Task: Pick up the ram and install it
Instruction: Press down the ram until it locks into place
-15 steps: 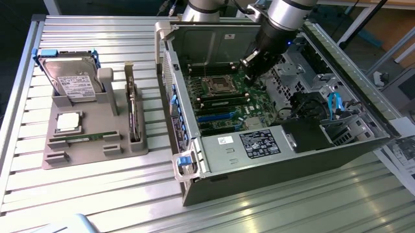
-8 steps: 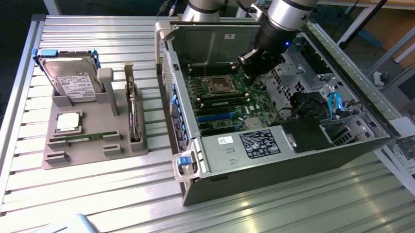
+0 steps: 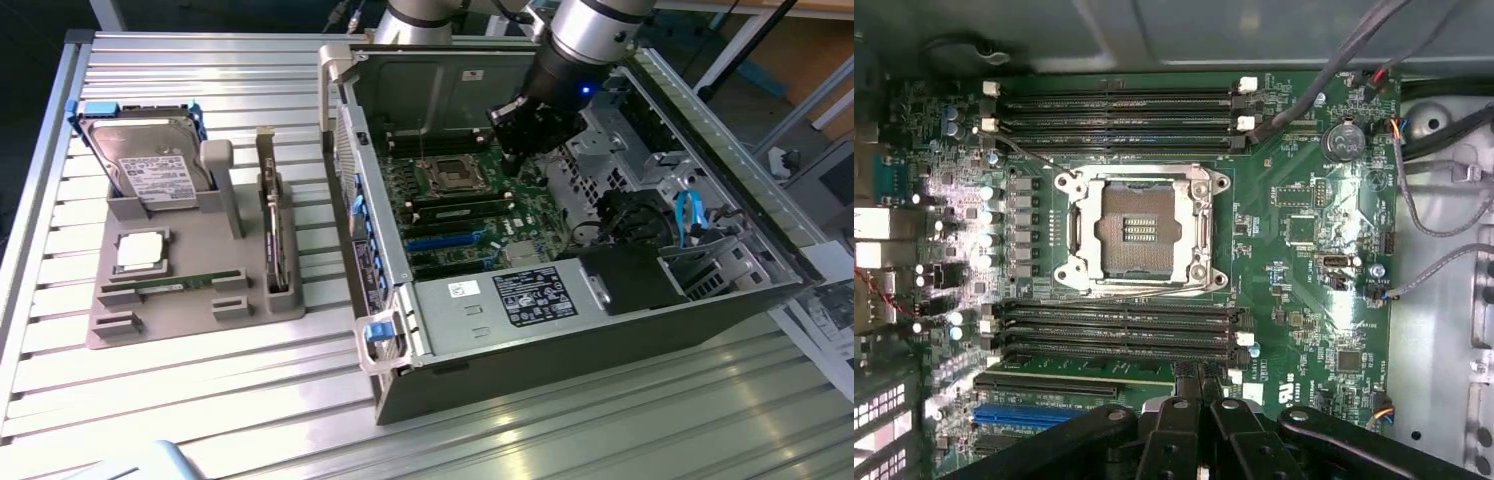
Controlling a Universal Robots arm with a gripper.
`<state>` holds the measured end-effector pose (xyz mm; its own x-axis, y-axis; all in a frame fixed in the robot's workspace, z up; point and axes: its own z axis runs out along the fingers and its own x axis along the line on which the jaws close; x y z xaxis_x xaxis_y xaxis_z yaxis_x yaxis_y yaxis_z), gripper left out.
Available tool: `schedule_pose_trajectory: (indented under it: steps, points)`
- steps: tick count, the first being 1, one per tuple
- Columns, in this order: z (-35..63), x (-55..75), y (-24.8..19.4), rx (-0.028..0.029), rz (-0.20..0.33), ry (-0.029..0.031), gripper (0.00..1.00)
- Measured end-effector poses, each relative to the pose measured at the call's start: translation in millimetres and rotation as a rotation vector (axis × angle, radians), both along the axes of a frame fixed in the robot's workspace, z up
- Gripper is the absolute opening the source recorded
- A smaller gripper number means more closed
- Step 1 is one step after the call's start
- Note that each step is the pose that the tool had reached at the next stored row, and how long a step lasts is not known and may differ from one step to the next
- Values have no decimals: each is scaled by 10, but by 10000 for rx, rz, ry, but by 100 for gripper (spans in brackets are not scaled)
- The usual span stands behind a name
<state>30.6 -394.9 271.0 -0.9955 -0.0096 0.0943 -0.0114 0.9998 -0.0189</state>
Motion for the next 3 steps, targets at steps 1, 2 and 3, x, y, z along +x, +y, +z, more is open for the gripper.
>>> schedule_pose_trajectory:
  steps: [1,2,3]
  points:
    - [1,0,0,-1,0,0,11]
    - [0,0,0,0,0,0,11]
    - [0,0,0,-1,0,0,11]
